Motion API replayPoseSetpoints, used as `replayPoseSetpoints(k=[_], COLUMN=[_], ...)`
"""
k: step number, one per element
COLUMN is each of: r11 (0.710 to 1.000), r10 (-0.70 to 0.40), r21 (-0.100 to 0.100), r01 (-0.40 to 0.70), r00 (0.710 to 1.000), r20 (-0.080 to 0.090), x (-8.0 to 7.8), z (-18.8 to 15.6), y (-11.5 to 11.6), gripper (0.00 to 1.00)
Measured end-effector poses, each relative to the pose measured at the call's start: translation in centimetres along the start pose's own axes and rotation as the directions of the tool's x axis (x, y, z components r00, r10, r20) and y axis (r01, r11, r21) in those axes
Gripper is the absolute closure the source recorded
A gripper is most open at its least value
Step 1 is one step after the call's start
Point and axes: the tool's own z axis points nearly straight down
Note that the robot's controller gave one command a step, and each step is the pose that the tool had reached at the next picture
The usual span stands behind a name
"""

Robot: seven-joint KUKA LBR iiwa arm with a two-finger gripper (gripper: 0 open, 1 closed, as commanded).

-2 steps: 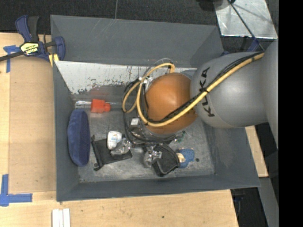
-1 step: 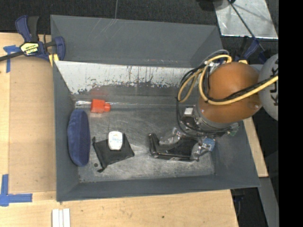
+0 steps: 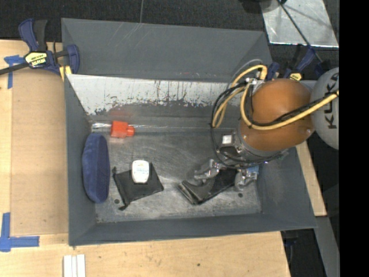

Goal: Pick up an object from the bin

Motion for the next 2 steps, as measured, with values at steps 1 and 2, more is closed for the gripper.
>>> replayPoseSetpoints(k=[1, 2], r11=[0.775, 0.777], r10=[-0.631, -0.629], r21=[-0.008, -0.008], r01=[0.631, 0.630], r00=[0.775, 0.777], r20=[0.025, 0.025], x=[1.51, 1.53], z=[2.60, 2.68], y=[-3.08, -3.09], gripper=[0.00, 1.00])
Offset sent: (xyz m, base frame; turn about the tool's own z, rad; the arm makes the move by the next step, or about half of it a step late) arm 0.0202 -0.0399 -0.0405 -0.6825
